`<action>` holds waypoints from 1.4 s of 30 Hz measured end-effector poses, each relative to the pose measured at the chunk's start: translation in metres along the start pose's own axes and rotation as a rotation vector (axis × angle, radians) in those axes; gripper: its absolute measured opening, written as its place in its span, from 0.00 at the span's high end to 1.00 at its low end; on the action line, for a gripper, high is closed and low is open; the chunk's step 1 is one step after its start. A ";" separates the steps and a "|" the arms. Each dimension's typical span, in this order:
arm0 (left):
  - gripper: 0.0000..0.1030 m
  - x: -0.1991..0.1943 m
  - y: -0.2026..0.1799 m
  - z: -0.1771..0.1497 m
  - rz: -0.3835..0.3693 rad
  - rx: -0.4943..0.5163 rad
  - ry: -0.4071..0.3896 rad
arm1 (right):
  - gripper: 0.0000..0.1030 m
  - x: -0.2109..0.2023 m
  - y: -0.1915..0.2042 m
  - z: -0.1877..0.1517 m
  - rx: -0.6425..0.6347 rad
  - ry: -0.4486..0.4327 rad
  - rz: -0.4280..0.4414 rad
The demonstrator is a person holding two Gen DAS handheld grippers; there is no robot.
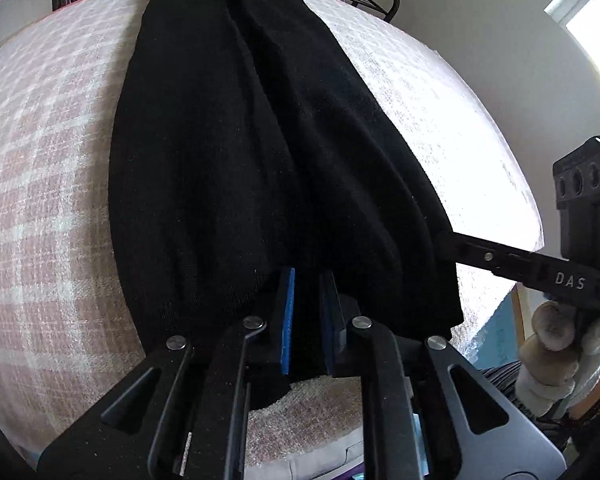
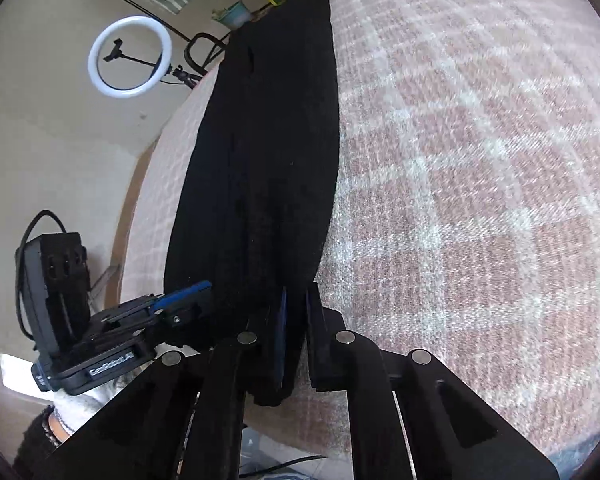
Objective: Fold large clothes
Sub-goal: 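Pinch the sweater hem with both tools, then open them, then grasp the hem end of the black sweater strip with both tools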
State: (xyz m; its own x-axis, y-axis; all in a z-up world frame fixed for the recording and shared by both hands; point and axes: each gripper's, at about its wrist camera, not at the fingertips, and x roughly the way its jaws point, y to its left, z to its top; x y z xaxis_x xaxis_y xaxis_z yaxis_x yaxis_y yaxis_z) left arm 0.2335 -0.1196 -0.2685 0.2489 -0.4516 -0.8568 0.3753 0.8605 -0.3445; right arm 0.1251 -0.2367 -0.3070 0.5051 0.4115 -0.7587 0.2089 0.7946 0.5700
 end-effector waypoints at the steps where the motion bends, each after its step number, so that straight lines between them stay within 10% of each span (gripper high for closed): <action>1: 0.87 0.001 -0.002 0.000 0.004 0.008 -0.003 | 0.94 -0.005 0.001 0.000 -0.010 0.001 -0.015; 6: 0.79 -0.023 0.001 -0.005 -0.002 -0.021 -0.033 | 0.94 0.001 -0.005 -0.005 -0.028 0.036 0.000; 10: 0.43 -0.062 0.023 -0.015 -0.009 -0.085 -0.135 | 0.85 -0.016 -0.006 -0.013 -0.070 0.008 0.042; 12: 0.43 -0.070 0.039 -0.018 -0.007 -0.127 -0.154 | 0.67 -0.024 -0.013 -0.017 -0.045 -0.003 0.108; 25: 0.44 -0.042 0.108 -0.042 -0.249 -0.457 -0.017 | 0.67 0.016 -0.013 -0.031 -0.021 0.100 0.256; 31: 0.86 -0.030 0.100 -0.049 -0.282 -0.413 0.060 | 0.87 0.024 -0.003 -0.036 -0.029 0.141 0.269; 42: 0.90 -0.078 0.107 -0.036 -0.342 -0.385 -0.048 | 0.89 0.009 0.027 -0.012 -0.032 0.065 0.306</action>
State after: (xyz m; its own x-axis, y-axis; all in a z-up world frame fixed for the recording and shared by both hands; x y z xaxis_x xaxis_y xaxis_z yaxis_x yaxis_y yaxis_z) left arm 0.2217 0.0165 -0.2524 0.2139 -0.7249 -0.6548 0.0888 0.6819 -0.7260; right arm 0.1255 -0.2062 -0.3018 0.4859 0.6606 -0.5723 0.0285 0.6425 0.7657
